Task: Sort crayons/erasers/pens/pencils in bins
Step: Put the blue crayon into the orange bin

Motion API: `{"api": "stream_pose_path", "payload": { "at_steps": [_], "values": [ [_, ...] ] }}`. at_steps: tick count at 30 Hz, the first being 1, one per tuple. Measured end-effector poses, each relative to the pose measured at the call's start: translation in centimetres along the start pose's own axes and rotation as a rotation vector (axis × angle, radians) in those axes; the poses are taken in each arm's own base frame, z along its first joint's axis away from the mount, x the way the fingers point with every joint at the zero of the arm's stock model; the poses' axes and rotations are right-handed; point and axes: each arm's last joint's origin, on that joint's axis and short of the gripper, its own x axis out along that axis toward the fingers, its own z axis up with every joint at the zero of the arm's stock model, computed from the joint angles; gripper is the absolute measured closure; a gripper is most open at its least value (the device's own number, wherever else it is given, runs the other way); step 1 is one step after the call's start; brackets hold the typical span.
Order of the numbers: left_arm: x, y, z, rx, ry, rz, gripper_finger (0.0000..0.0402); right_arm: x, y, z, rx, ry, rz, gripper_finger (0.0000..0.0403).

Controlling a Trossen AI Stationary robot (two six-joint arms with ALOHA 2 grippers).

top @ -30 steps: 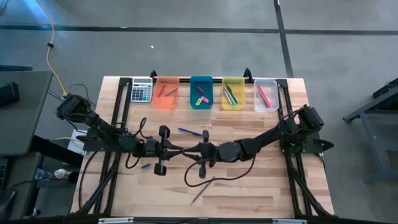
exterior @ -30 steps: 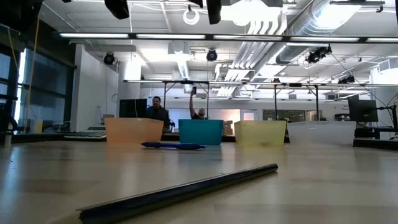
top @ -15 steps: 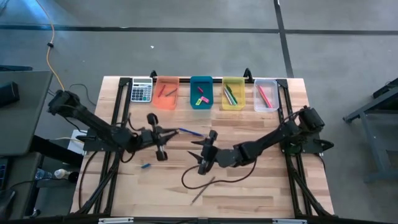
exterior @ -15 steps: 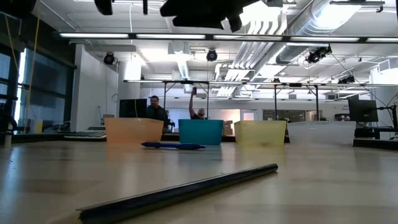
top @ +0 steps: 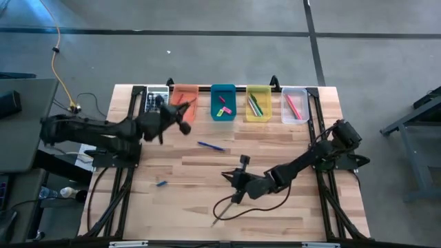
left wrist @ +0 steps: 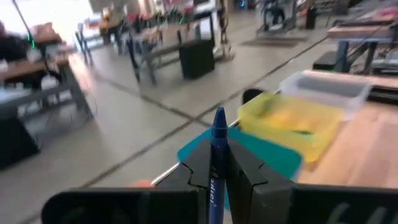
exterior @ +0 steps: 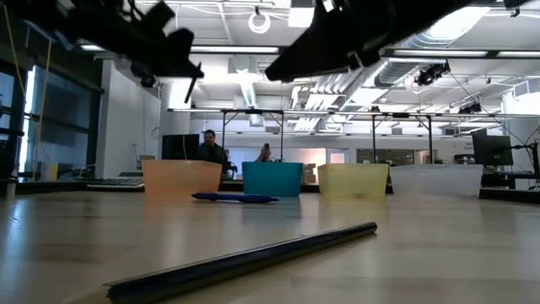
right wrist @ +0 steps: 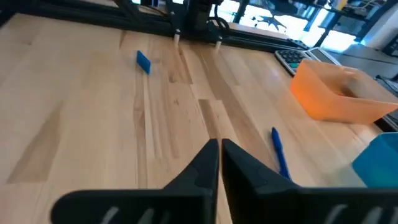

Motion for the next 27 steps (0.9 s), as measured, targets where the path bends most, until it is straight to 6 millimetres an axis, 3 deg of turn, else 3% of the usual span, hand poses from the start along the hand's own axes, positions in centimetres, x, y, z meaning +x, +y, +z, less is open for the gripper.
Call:
{"api": "stream_pose_path", "payload": {
  "at_steps": [6,12,27],
  "values": [
    [3.6,4.2,-2.1,-0.073,0.127,0.032,0.0394,-0.2,-0.3,-1.2,0.036,-0.058,0.010,0.0384],
    [6.3,6.7,-4.3,-0.130,0.231,0.045,0.0394,-0.2,-0.3,-0.9,0.028,-0.086,0.016,0.0397],
    [12.3,8.1,-8.3,-0.122,0.454,0.087,0.0394,-0.2,-0.3,-0.2,-0.003,-0.148,0.056,0.0402]
  ]
}}
